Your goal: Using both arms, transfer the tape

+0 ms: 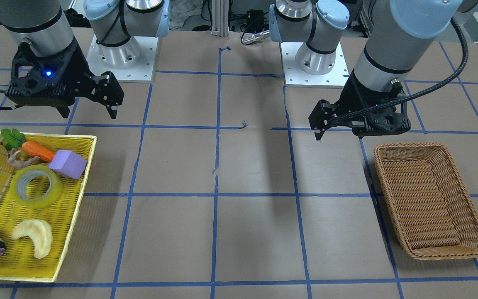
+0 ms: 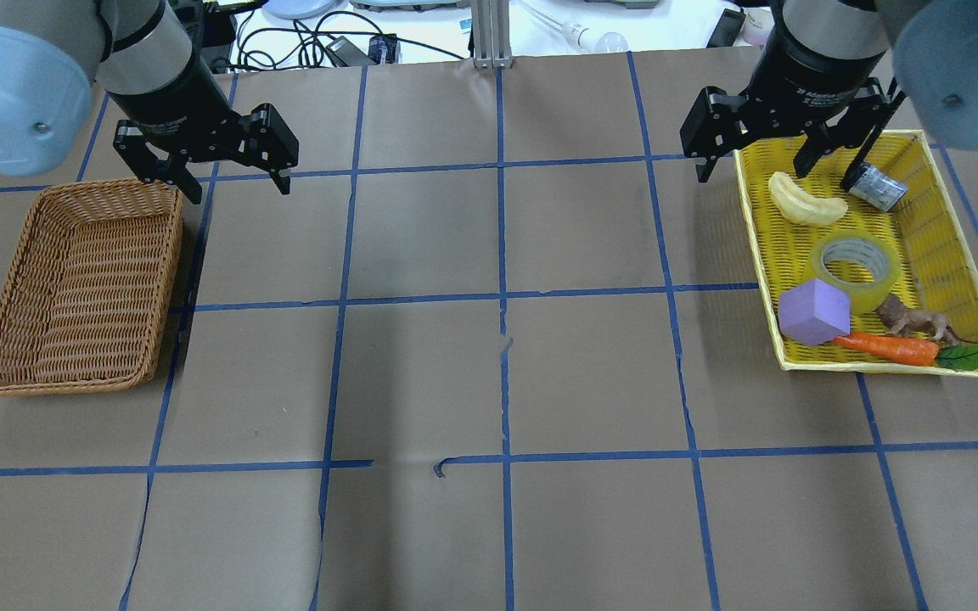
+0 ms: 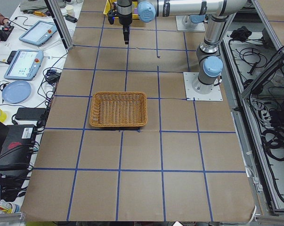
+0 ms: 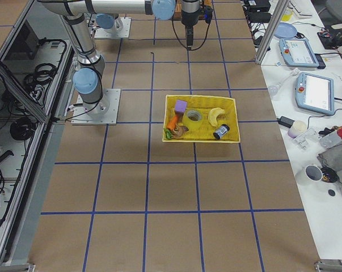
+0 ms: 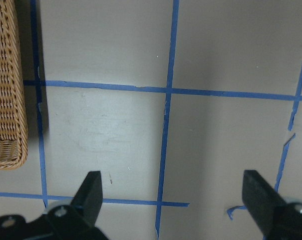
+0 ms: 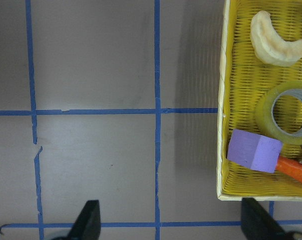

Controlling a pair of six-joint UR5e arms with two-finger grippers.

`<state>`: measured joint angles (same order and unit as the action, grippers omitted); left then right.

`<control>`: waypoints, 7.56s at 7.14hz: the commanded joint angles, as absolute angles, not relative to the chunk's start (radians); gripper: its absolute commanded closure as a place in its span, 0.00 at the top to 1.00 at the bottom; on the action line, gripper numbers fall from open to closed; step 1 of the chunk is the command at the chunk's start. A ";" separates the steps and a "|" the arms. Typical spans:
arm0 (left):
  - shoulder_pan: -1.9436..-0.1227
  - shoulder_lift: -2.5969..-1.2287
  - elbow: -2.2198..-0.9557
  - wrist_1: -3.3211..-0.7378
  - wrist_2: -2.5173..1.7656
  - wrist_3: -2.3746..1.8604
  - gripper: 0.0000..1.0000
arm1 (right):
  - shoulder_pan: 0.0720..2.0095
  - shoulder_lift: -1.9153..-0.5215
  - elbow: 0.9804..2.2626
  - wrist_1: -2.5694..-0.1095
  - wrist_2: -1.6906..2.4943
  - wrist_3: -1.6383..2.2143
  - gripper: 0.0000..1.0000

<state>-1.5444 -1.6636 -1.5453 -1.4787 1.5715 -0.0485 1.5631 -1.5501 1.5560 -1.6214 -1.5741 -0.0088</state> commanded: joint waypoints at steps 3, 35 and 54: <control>-1.546 -1.643 -1.552 -1.468 1.583 -0.034 1.00 | 1.562 -1.549 1.552 -1.614 -1.578 -0.011 1.00; -1.583 -1.661 -1.563 -1.440 1.588 0.009 1.00 | 1.553 -1.184 1.578 -2.115 -1.442 -0.150 0.00; -1.687 -1.732 -1.749 -1.149 1.482 -0.101 1.00 | 1.691 -1.469 1.470 -1.622 -1.614 0.048 1.00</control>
